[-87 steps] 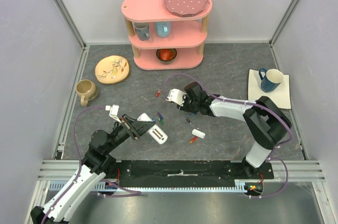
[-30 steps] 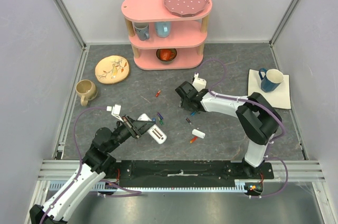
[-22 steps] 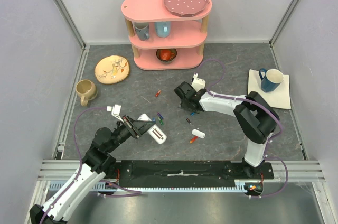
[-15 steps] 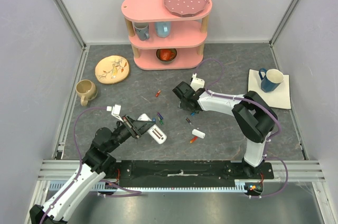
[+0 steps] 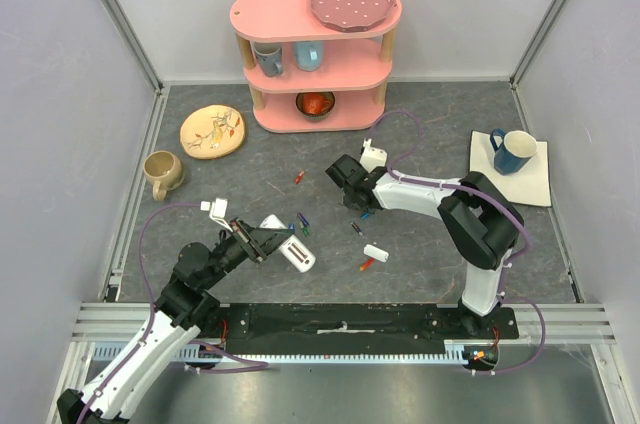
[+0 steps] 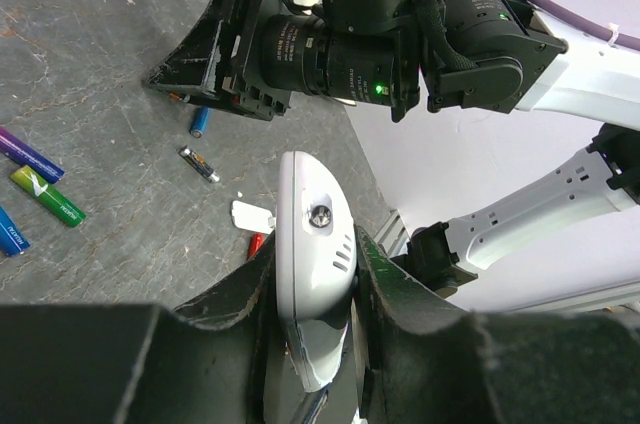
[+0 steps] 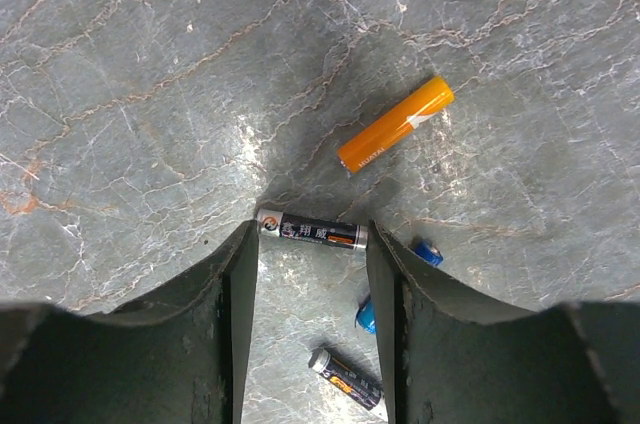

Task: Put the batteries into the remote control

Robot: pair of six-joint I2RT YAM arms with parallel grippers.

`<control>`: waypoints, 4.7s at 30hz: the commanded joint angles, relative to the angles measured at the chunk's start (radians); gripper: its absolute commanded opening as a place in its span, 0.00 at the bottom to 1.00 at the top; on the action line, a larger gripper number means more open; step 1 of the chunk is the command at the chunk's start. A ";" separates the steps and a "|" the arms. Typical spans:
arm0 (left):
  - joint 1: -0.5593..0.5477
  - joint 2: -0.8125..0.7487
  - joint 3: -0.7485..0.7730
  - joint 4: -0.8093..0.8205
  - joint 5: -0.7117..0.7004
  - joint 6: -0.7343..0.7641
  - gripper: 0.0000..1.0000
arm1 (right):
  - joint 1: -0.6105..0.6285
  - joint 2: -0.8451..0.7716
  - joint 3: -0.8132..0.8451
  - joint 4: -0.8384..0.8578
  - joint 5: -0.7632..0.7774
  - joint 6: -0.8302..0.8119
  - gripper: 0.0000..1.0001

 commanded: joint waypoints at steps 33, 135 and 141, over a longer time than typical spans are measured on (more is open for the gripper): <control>0.007 -0.104 -0.032 -0.092 -0.020 0.082 0.02 | 0.009 -0.129 0.020 0.097 -0.504 -1.544 0.32; 0.007 -0.087 -0.047 -0.129 -0.075 0.037 0.02 | 0.056 -0.026 -0.003 0.019 -0.106 -0.056 0.48; 0.007 -0.087 -0.067 -0.128 -0.074 0.036 0.02 | 0.059 -0.004 -0.001 0.013 -0.107 -0.058 0.46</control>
